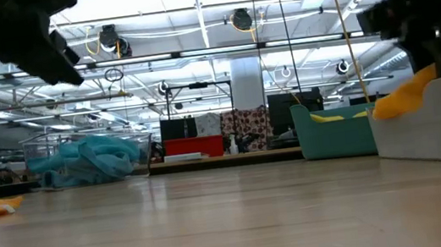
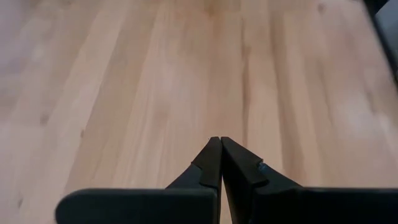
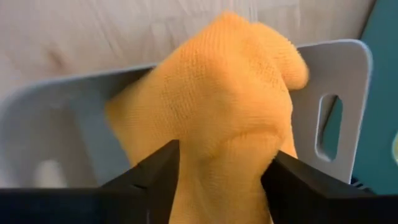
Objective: Sort microfiber towel by color & place in baskets
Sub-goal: Put the right orange towel into the grey bin
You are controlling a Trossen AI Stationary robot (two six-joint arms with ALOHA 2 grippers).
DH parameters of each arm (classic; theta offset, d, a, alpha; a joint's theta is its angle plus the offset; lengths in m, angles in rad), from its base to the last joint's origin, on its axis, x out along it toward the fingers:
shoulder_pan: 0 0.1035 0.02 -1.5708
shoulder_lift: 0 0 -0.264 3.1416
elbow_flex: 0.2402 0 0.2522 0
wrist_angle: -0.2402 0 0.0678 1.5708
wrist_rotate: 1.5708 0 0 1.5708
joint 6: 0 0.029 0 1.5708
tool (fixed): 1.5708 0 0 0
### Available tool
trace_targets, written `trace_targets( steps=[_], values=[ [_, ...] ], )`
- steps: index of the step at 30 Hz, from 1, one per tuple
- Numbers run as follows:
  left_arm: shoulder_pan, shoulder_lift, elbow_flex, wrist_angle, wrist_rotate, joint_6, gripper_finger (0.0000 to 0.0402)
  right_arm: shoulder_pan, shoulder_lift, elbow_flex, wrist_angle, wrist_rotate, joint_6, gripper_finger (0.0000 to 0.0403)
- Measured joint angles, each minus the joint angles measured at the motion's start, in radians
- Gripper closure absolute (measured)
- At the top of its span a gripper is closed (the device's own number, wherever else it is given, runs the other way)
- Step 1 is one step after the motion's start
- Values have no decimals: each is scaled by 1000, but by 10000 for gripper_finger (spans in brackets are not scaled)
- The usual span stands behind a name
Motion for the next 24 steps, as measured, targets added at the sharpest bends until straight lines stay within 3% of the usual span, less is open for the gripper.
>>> trace_targets(
  steps=[6, 12, 16, 22, 24],
  values=[
    [-5, 0, 0, -119, 1, -111, 388, 22, -61, 97, -102, -30, 135, 182],
    [-44, 0, -3, -117, 0, -130, 388, 67, -86, 149, -318, -111, 285, 209],
    [-75, 0, -3, -116, -4, -143, 388, 109, -87, 131, -356, -143, 334, 255],
    [-141, 0, -3, -146, -7, -242, 388, 124, -87, 64, -281, -142, 331, 376],
    [-172, 0, -3, -172, -5, -281, 388, 121, -87, 53, -267, -133, 321, 393]
  ],
)
